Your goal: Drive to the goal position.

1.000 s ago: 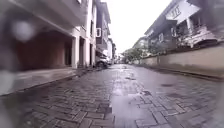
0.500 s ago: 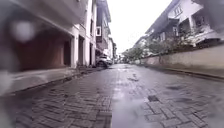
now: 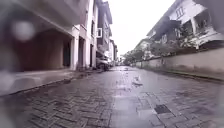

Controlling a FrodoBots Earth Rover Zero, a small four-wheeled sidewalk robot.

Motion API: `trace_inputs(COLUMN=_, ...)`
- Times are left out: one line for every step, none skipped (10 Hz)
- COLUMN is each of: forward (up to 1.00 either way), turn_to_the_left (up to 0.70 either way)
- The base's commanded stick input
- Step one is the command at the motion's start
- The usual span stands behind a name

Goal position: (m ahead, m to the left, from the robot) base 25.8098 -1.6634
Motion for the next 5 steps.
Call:
trace_inputs(forward=0.7, turn_to_the_left=0.0)
trace_inputs(forward=0.7, turn_to_the_left=0.0)
trace_inputs(forward=0.7, turn_to_the_left=0.0)
trace_inputs(forward=0.7, turn_to_the_left=0.0)
trace_inputs(forward=0.7, turn_to_the_left=0.0)
